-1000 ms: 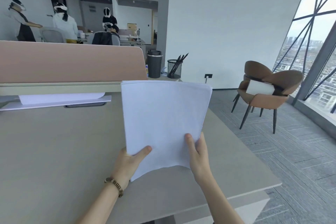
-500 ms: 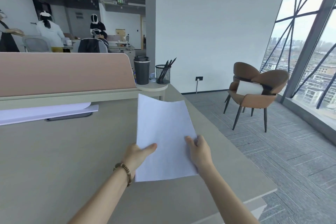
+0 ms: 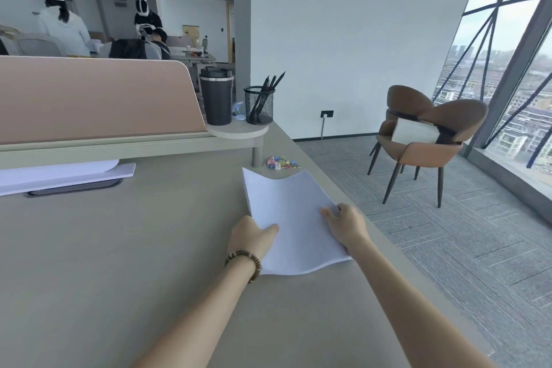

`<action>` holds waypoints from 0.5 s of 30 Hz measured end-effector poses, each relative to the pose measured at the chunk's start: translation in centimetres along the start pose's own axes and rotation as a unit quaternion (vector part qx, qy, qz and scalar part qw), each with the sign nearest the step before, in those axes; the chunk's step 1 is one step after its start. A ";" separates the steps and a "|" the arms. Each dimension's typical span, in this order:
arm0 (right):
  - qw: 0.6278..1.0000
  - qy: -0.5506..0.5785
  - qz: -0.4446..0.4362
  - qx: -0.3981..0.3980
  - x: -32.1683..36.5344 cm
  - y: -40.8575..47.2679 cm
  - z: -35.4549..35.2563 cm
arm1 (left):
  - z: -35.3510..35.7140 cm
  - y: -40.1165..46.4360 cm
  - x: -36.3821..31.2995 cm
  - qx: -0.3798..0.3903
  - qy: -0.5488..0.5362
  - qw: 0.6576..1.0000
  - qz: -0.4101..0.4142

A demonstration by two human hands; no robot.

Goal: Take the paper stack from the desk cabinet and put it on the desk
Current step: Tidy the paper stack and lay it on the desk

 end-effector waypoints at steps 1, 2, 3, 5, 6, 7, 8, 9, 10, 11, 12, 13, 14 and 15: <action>1.000 -0.014 -0.005 -0.002 -0.1 0.5 0.1 | 0.4 0.2 -0.3 -0.014 0.025 0.999 0.017; 1.000 -0.028 -0.011 -0.005 -0.2 0.9 0.1 | 0.8 0.5 -0.5 -0.026 0.050 0.998 0.033; 0.999 -0.040 -0.013 -0.009 -0.3 1.2 0.1 | 1.3 0.7 -0.7 -0.032 0.075 0.996 0.048; 0.999 -0.048 -0.013 -0.012 -0.4 1.8 0.0 | 2.3 1.1 -1.0 -0.040 0.114 0.990 0.074; 0.998 -0.053 -0.012 -0.012 -0.4 2.1 0.0 | 2.9 1.3 -1.1 -0.046 0.129 0.987 0.086; 0.998 -0.065 -0.015 -0.010 -0.4 2.4 0.0 | 3.3 1.5 -1.2 -0.053 0.146 0.983 0.098; 0.996 -0.081 -0.020 -0.009 -0.4 2.7 0.0 | 3.7 1.7 -1.3 -0.064 0.170 0.977 0.110; 0.995 -0.101 -0.026 -0.006 -0.3 2.9 0.0 | 4.1 2.0 -1.3 -0.074 0.199 0.970 0.118; 0.992 -0.121 -0.032 -0.005 -0.3 3.1 0.0 | 4.4 2.2 -1.2 -0.086 0.227 0.962 0.121; 0.989 -0.141 -0.037 -0.006 -0.3 3.2 0.0 | 4.8 2.3 -1.0 -0.097 0.250 0.955 0.123; 0.985 -0.164 -0.045 -0.012 -0.3 3.2 0.1 | 5.0 2.4 -0.9 -0.111 0.269 0.948 0.127; 0.979 -0.195 -0.062 -0.022 -0.4 3.1 0.1 | 5.1 2.3 -0.8 -0.123 0.285 0.942 0.131; 0.968 -0.233 -0.086 -0.034 -0.4 2.9 0.2 | 5.3 2.2 -0.7 -0.132 0.295 0.936 0.138; 0.956 -0.268 -0.110 -0.047 -0.5 2.7 0.2 | 5.4 2.1 -0.6 -0.140 0.300 0.933 0.144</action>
Point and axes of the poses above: each hand's wrist, its own y-axis towards the middle knuckle, its own z-axis out of the palm, x = y × z, the point moved 4 cm from there along y, towards the middle knuckle, and after that the axes turned 14 degrees about -x, right-handed, at the moved point
